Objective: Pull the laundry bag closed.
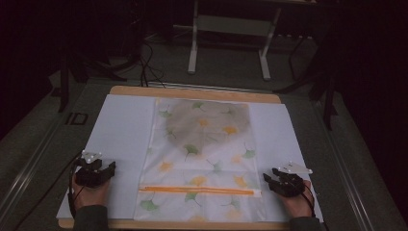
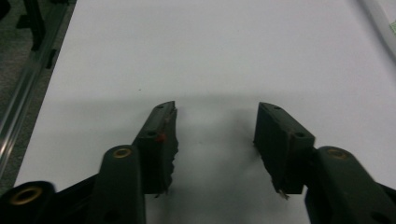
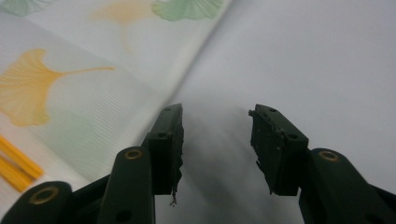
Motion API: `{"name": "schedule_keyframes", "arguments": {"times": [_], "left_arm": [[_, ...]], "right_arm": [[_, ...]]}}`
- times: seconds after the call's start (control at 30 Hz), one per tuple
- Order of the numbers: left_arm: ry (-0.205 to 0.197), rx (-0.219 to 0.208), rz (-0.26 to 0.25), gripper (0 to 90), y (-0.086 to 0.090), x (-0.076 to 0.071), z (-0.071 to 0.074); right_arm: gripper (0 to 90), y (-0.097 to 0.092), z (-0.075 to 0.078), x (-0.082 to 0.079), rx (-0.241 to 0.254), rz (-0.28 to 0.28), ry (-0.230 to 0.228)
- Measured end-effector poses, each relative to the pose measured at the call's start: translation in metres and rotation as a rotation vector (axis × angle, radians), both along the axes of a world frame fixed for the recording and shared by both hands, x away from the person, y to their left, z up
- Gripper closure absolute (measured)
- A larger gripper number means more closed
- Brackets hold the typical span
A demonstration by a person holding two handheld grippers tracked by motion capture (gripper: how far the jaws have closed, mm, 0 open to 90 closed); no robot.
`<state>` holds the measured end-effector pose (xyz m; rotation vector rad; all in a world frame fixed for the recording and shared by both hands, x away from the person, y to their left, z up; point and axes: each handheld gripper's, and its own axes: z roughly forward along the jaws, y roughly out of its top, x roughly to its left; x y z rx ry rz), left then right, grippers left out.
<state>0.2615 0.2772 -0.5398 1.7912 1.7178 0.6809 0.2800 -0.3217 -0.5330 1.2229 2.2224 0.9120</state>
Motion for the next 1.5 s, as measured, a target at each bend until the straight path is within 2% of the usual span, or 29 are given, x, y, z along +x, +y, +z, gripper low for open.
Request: {"name": "schedule_keyframes", "arguments": {"times": [0.1, 0.23, 0.37, 0.43, 0.57, 0.77, 0.93, 1.2, 1.27, 1.4, 1.5], "left_arm": [[0.007, -0.01, -0.037, 48.8, 0.002, -0.001, 0.001], [-0.001, -0.021, -0.063, 51.6, 0.005, -0.006, 0.003], [0.005, -0.034, -0.109, 55.0, 0.006, -0.009, 0.005], [0.007, -0.022, -0.135, 57.8, 0.007, -0.01, 0.007], [0.013, -0.028, -0.178, 60.5, 0.009, -0.014, 0.01], [0.004, -0.022, -0.227, 60.3, 0.009, -0.02, 0.014], [-0.003, -0.024, -0.235, 60.1, 0.009, -0.024, 0.018], [0.027, -0.012, -0.261, 61.3, 0.01, -0.027, 0.016], [0.025, -0.017, -0.268, 61.3, 0.01, -0.028, 0.015], [0.012, -0.021, -0.288, 61.6, 0.008, -0.029, 0.015], [0.017, -0.013, -0.281, 60.8, 0.006, -0.029, 0.014]], "right_arm": [[51.7, 0.001, 0.002, -0.001, 0.008, 0.004, -0.002], [50.6, 0.002, 0.004, -0.003, 0.012, 0.007, -0.005], [49.4, 0.004, 0.005, -0.003, 0.008, 0.018, -0.001], [49.4, 0.004, 0.006, -0.003, 0.017, 0.02, 0.001], [49.6, 0.006, 0.008, -0.004, 0.029, 0.033, 0.009], [49.7, 0.012, 0.013, -0.005, 0.013, 0.073, 0.005], [51.6, 0.019, 0.018, -0.006, -0.015, 0.113, 0.009], [54.8, 0.032, 0.022, -0.002, -0.019, 0.192, 0.028], [55.2, 0.038, 0.024, -0.001, -0.011, 0.217, 0.033], [55.3, 0.049, 0.026, 0.002, -0.026, 0.249, 0.041], [54.7, 0.055, 0.027, 0.004, -0.029, 0.28, 0.043]]}}
